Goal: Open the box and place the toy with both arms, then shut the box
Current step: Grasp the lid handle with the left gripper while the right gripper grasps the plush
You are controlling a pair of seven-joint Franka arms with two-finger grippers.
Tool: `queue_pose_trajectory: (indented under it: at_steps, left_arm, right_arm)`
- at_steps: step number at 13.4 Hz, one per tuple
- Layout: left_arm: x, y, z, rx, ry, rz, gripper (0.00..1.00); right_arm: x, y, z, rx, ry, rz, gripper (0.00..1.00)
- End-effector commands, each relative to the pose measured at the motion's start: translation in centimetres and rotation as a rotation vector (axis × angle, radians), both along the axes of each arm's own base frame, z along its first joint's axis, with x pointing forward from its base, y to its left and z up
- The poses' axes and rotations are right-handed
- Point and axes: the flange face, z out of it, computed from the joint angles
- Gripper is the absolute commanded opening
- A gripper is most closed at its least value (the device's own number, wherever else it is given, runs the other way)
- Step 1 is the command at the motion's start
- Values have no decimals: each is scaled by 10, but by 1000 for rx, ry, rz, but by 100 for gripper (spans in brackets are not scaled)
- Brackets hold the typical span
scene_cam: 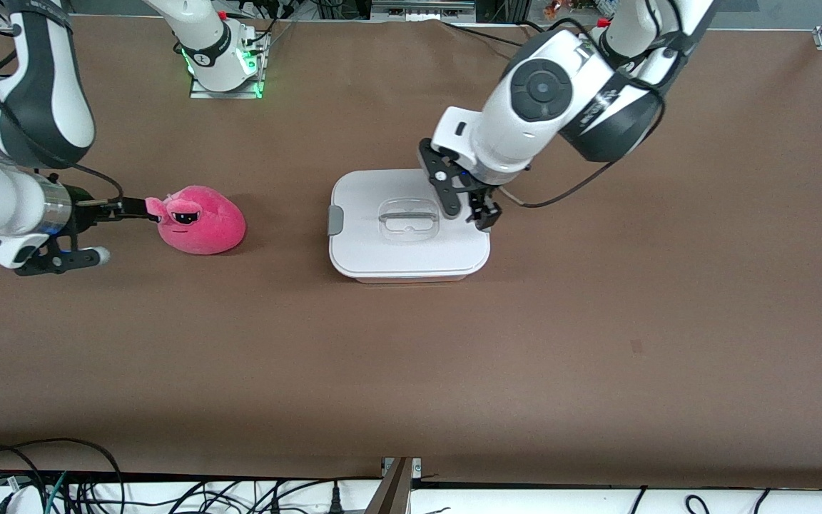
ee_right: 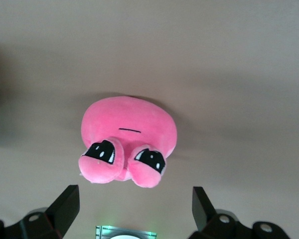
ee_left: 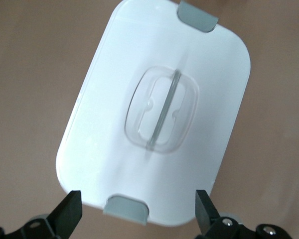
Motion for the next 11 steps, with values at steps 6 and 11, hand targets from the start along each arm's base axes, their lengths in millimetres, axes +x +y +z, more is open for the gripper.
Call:
queue_pose_trajectory:
  at_steps: [6,11]
  left_arm:
    - [-9,-63,-48,-34,-96,-147,100]
    - [-14,-77,-77,-38,-96,-165,100]
  right_arm:
    - [-51,34,-39,-25,-10,219,100]
    - [-55,36,-55,29,-37,397,100]
